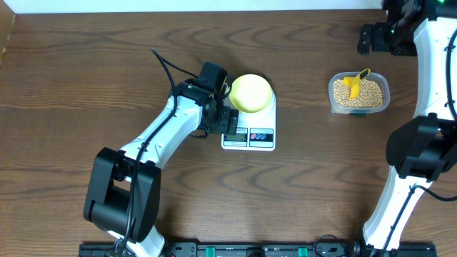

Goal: Scoop item into bowl and weigh 50g on scale
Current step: 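Raise the left gripper and move it in front of the scale display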

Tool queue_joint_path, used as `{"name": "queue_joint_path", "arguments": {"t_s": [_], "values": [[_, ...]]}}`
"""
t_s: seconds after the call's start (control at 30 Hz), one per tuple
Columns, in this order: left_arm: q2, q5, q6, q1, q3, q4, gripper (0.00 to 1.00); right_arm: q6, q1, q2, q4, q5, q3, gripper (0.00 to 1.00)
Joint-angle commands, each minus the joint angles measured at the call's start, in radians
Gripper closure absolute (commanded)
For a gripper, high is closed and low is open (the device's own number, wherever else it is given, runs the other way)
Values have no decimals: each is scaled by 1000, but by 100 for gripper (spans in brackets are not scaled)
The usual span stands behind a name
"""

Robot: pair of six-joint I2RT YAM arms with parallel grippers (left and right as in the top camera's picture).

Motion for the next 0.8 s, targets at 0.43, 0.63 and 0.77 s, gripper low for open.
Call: {"name": "queue_joint_path", "arguments": {"t_s": [0.43, 0.63, 0.77], "values": [[-232, -47, 526, 87, 49, -232, 2, 12, 3, 3, -1, 0, 4, 1], [-231, 97, 814, 85, 30, -188, 2, 12, 3, 3, -1, 0, 4, 1], [-231, 232, 1196, 86, -3, -241, 3, 13, 3, 3, -1, 0, 4, 1]]}}
